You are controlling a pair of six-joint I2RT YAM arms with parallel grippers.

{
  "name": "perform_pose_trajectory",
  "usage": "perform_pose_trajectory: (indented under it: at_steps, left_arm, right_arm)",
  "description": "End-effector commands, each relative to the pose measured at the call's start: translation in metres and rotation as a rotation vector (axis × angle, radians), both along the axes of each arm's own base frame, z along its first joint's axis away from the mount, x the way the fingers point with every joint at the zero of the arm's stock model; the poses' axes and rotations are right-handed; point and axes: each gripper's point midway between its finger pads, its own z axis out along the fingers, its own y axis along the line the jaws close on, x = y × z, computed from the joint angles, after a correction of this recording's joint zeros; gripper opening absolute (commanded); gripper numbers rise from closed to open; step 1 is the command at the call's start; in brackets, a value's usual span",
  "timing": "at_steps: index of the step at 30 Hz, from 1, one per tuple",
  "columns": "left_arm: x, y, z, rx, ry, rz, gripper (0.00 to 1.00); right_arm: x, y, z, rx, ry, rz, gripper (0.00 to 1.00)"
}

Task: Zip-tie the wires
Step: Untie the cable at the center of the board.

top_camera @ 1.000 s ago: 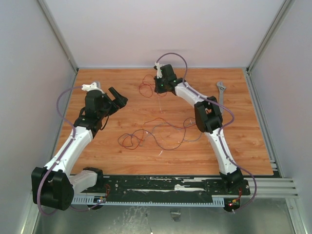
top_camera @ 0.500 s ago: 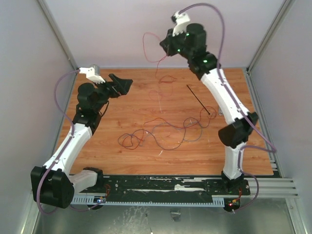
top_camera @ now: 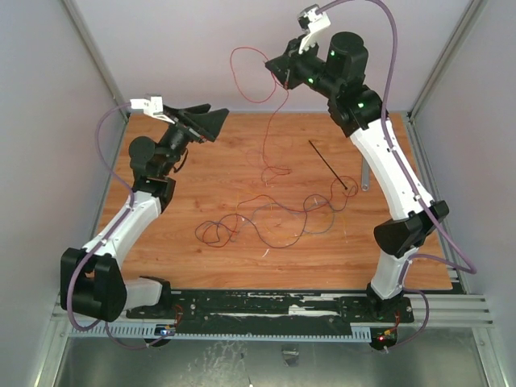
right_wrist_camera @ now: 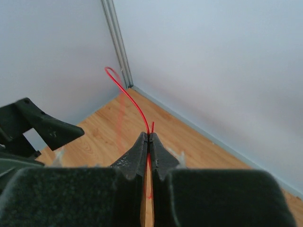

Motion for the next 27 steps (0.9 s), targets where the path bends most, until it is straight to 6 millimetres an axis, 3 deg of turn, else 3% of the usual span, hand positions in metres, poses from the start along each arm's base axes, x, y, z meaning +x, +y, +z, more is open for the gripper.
perform_pose_trajectory:
  at_steps: [1,5,12,15,19,22,27]
  left_arm:
    - [-0.038,-0.024,0.060,-0.038,-0.216,-0.153,0.98]
    - [-0.033,-0.037,0.059,-0.032,-0.211,-0.174,0.97]
    - [0.019,-0.039,0.026,-0.028,-0.038,-0.076,0.95]
    - [0.041,-0.040,0.020,-0.014,0.018,-0.022,0.95]
    - [0.057,-0.058,0.020,0.009,0.012,-0.042,0.94]
    - [0.059,-0.069,0.026,-0.008,-0.024,-0.081,0.81]
    - [0.060,-0.071,0.026,-0.050,-0.054,-0.091,0.28]
  right_arm:
    - [-0.016,-0.004,0.010,0.016,0.000,0.034,0.00]
    - [-0.025,-0.003,0.010,0.024,0.006,0.062,0.00]
    - [-0.046,-0.001,0.021,0.055,0.003,0.128,0.00]
    - [-0.059,0.003,0.023,0.064,0.014,0.185,0.00]
    - [-0.082,0.004,0.027,0.089,0.021,0.262,0.00]
    - [-0.091,-0.001,0.028,0.101,0.024,0.260,0.00]
    - [-0.094,-0.016,0.026,0.097,0.034,0.183,0.00]
